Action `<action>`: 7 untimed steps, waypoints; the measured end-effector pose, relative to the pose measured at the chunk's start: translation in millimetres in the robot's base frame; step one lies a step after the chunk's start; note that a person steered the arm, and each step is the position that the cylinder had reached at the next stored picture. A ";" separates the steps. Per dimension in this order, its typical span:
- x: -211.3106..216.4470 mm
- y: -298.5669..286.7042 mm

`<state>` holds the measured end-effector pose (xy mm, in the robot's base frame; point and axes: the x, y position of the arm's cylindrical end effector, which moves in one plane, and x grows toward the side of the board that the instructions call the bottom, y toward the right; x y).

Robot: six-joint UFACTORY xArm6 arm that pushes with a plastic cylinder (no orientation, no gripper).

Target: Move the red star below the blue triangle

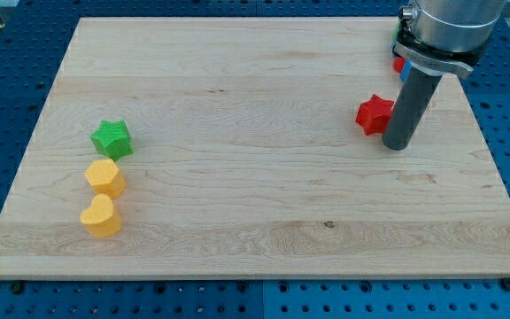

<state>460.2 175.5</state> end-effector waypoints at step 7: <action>-23.1 -45.5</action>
<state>437.2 129.9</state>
